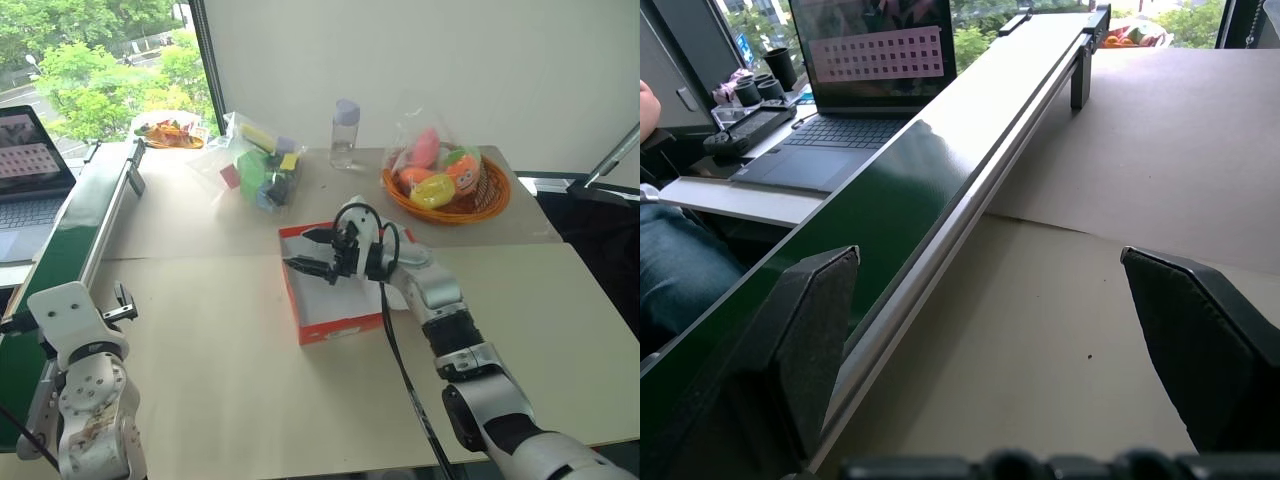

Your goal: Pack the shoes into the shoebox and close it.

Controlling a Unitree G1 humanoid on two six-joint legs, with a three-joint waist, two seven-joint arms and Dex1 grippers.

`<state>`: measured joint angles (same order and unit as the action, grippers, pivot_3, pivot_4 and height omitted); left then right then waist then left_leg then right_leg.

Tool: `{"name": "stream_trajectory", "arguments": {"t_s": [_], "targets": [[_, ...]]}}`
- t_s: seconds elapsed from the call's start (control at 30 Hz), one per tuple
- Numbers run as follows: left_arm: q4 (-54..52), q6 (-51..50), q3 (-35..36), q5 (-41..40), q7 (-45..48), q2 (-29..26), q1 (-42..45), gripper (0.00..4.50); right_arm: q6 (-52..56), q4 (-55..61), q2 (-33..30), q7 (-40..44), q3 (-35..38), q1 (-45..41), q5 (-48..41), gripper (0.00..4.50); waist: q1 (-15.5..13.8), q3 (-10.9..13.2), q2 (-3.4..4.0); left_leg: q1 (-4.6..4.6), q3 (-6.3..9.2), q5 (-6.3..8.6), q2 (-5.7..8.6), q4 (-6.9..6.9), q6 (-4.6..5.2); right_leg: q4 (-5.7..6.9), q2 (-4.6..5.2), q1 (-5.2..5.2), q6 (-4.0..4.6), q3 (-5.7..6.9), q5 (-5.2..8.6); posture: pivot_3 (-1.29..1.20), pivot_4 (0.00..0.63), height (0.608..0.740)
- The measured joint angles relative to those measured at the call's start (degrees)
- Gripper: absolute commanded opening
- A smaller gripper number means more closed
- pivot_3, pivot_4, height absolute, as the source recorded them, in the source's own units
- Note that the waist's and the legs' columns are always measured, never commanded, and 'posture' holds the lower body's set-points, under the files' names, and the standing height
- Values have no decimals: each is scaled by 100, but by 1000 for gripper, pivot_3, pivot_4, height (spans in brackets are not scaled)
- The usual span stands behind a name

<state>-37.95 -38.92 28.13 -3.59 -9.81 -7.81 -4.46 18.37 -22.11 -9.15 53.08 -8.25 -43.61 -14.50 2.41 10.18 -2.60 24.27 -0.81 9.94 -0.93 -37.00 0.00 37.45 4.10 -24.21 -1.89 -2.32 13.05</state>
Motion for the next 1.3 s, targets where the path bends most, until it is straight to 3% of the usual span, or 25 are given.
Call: {"name": "stream_trajectory", "arguments": {"t_s": [0.4, 0.63, 1.03, 1.3], "targets": [[280, -128, 509, 394, -340, -399, 422, 4500, -991, -540, 375, -486, -167, -103, 462, 4451, 14, 0, 0, 3, 0, 0, -3, 6, 0, -12, -4, -2, 0, 1, 0, 0, 150, 740], [176, -50, 1068, 250, -127, -556, 376, 4500, -983, -784, 381, -1, -159, -489, 305, 4451, 15, 0, -1, 4, 11, 2, -8, 17, -2, -28, -2, -2, 2, 4, -2, 0, 150, 740], [-297, 99, 1024, -297, 456, -345, -300, 4500, -834, -1172, 584, 293, -68, -707, 114, 4451, 6, -2, -4, 4, 8, 10, -9, 28, -6, -37, 7, -1, 3, 8, -1, 0, 150, 740], [-386, 300, 903, -538, 523, -270, -206, 4500, -1049, -1538, 560, 240, -12, -800, 223, 4451, 14, -2, -4, 6, 8, 8, -12, 28, -4, -38, 6, -3, 3, 7, -1, 0, 150, 740]]}}
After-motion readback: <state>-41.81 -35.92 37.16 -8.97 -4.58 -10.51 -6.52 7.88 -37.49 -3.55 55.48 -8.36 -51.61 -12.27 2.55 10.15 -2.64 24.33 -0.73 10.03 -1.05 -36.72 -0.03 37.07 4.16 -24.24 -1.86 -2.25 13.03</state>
